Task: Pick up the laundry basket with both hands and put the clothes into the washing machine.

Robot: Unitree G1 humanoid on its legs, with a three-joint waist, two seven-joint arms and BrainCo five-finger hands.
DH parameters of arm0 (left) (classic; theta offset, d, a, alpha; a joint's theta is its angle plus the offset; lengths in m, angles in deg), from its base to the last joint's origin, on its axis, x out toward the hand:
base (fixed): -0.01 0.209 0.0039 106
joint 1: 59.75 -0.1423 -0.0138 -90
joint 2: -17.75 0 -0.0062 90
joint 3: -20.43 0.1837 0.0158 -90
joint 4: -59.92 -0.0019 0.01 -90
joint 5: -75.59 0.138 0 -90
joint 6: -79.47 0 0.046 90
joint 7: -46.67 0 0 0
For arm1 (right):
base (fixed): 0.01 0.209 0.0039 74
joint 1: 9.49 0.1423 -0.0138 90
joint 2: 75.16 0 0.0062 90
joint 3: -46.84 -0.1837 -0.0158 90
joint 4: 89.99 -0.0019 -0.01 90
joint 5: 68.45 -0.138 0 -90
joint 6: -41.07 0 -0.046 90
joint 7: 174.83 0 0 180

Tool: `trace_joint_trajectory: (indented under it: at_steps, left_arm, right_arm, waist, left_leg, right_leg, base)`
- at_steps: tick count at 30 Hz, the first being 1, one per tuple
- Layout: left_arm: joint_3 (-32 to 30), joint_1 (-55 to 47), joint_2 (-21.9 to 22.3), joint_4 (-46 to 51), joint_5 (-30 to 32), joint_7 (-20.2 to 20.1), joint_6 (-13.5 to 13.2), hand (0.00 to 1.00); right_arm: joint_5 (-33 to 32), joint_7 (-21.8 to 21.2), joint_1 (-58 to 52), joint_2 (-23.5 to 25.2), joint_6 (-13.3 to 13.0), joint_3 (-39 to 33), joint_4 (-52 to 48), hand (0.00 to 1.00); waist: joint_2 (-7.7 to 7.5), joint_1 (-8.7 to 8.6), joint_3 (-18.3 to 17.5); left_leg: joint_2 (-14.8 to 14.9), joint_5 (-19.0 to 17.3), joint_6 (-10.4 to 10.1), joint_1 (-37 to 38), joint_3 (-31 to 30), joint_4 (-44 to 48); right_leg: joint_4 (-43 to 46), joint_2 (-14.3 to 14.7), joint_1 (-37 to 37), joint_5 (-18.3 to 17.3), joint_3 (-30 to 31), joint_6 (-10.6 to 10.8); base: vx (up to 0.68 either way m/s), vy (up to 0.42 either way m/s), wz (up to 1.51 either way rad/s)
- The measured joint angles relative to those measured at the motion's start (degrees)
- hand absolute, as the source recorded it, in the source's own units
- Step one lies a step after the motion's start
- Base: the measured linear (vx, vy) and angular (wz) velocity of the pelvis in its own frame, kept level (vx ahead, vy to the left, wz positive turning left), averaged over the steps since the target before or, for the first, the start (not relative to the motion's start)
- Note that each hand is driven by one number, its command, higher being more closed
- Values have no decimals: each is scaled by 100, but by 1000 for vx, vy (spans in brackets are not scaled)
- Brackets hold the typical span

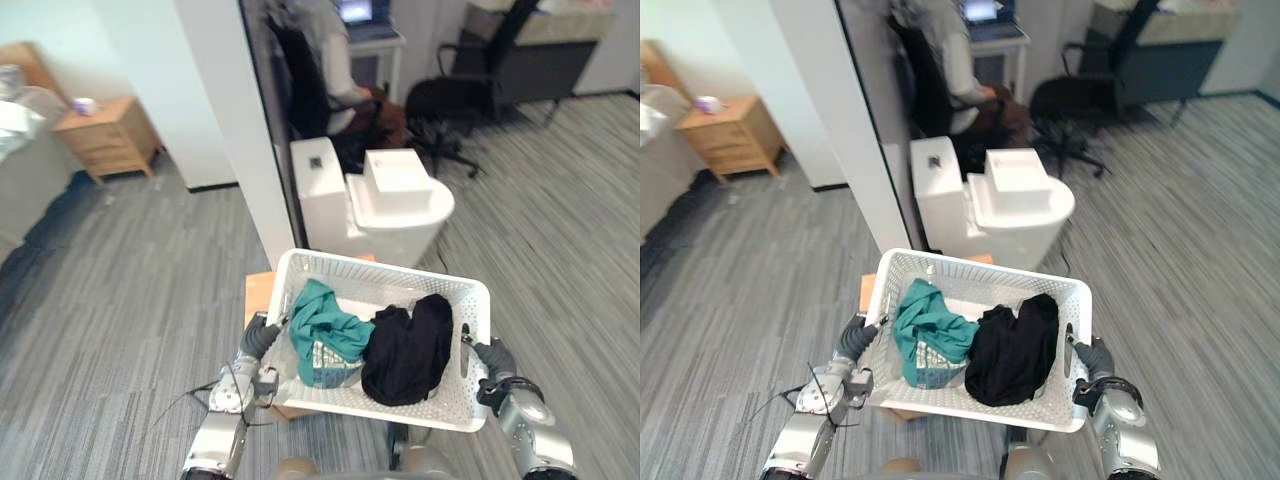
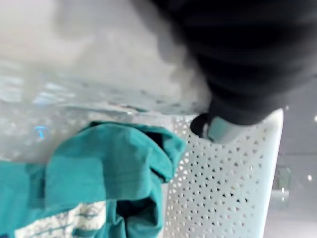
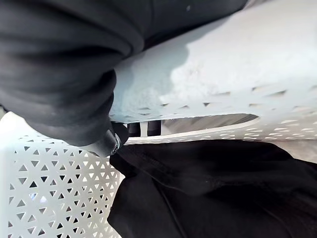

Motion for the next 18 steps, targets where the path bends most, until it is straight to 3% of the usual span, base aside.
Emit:
trace_joint_trajectory:
  at_steps: [1,2,3,4,5,6,7,8,9,11,12,13,14,16,18]
  left_arm:
    - [92,49,-75,2,52,-10,-3,100]
    - [64,61,-63,-2,97,-15,-1,100]
    - [40,82,-59,-1,98,-15,-2,100]
    - [6,108,-50,-2,97,-15,-4,100]
    - [-18,107,-52,-6,97,-15,-4,100]
    - [-37,107,-68,-6,95,-1,-6,100]
    - [-37,107,-68,-6,95,-1,-6,100]
    - [-108,130,-73,-3,80,42,-87,100]
    - [-166,128,-70,-4,56,55,-112,100]
    - [-328,129,-67,3,-73,181,-128,100]
    - [-387,134,-59,3,-113,195,-125,100]
    - [-445,136,9,-8,-194,203,-107,100]
    - [-431,133,98,3,-218,202,-118,100]
    - [-431,131,94,1,-261,204,-142,100]
    - [-422,183,87,-86,-273,203,-164,100]
  right_arm:
    - [1,2,-92,96,1,-33,-63,100]
    - [10,18,-94,115,9,-27,-82,100]
    - [10,20,-78,111,9,-25,-107,100]
    - [11,24,-36,107,9,-13,-124,100]
    - [15,26,-35,123,9,7,-122,100]
    - [17,34,-13,126,4,42,-122,100]
    - [17,34,-13,126,4,42,-122,100]
    - [22,100,169,55,-6,162,-101,100]
    - [25,114,272,11,-6,230,-80,100]
    - [24,180,755,-179,-21,580,235,100]
    - [24,214,922,-250,-19,688,341,100]
    - [23,245,1159,-405,-16,887,495,100]
    - [24,246,1260,-528,-14,912,524,100]
    - [27,246,1298,-547,-16,912,501,100]
    - [27,247,1117,-444,-17,809,373,100]
  waist:
    - [-132,10,22]
    - [-170,-64,36]
    - [-161,-77,41]
    - [-96,-14,76]
    - [-90,47,81]
    - [-96,72,78]
    - [-96,72,78]
    - [-125,72,54]
    - [-129,84,51]
    - [-215,226,-19]
    - [-238,254,-20]
    - [-209,323,-52]
    - [-44,386,-155]
    - [-56,327,-202]
    - [-240,129,-228]
  left_leg:
    - [-99,205,188,-53,280,-107]
    - [-27,460,385,-99,718,-364]
    - [19,555,411,-131,903,-438]
    - [169,697,438,-76,1301,-629]
    - [248,807,472,103,1621,-822]
    - [302,902,482,229,1916,-960]
    - [302,902,482,229,1916,-960]
    - [389,975,471,243,2449,-1015]
    - [434,989,449,240,2660,-1014]
    - [590,1014,364,217,3582,-945]
    - [627,996,324,201,3795,-884]
    - [646,1009,248,157,4005,-1024]
    - [699,1092,136,140,4111,-1284]
    - [931,1204,75,193,4504,-1416]
    - [1397,1257,-52,325,4973,-1108]
  right_leg:
    - [-277,-128,-47,-442,87,699]
    - [-149,-252,-238,-715,-351,806]
    - [189,-289,-377,-698,-667,358]
    - [1245,-380,-533,-824,-1333,-362]
    - [2057,-490,-451,-1106,-1738,-653]
    - [2779,-668,-161,-1506,-1950,-583]
    - [2779,-668,-161,-1506,-1950,-583]
    - [3460,-1008,290,-2248,-2046,-411]
    - [3561,-1130,395,-2399,-2087,-376]
    - [3487,-1695,586,-2613,-2505,-258]
    - [3273,-1705,542,-2601,-2695,-149]
    - [2803,-1418,422,-2535,-2818,-257]
    - [2160,-1020,359,-2276,-2805,-498]
    - [1339,-509,403,-1865,-2437,-467]
    - [580,89,585,-1511,-2023,-564]
  base:
    - [-297,150,-117]
    - [-296,144,-123]
    - [-298,130,-148]
    - [-268,144,-155]
    - [-264,126,-187]
    - [-195,57,-116]
    - [-211,-1,-150]
    - [-194,-32,-129]
    - [-235,-78,-204]
    - [-194,-135,-210]
    - [-154,-145,-235]
    - [-190,-132,-234]
    - [-163,-98,-225]
    - [-87,-118,-167]
    - [16,-221,-133]
